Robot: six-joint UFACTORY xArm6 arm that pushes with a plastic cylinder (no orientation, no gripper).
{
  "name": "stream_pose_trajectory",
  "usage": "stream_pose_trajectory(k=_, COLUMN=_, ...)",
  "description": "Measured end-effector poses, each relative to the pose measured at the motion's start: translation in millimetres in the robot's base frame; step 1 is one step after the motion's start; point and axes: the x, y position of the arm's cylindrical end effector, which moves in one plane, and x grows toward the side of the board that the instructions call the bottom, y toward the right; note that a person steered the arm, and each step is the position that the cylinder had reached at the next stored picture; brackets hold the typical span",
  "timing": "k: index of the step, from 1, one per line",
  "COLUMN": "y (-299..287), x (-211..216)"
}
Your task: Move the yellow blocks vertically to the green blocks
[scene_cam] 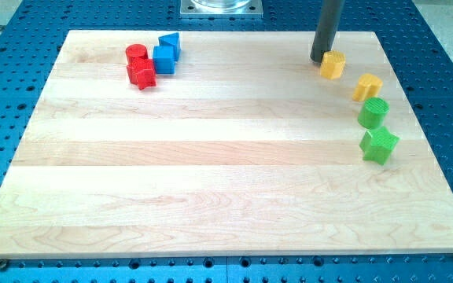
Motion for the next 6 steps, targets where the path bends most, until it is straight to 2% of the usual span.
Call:
stream_pose_trajectory(k=1, y=-29, x=4)
stream_pose_trajectory(k=4, y=-16, x=26)
stream_pose_trajectory(k=6, y=33, x=32)
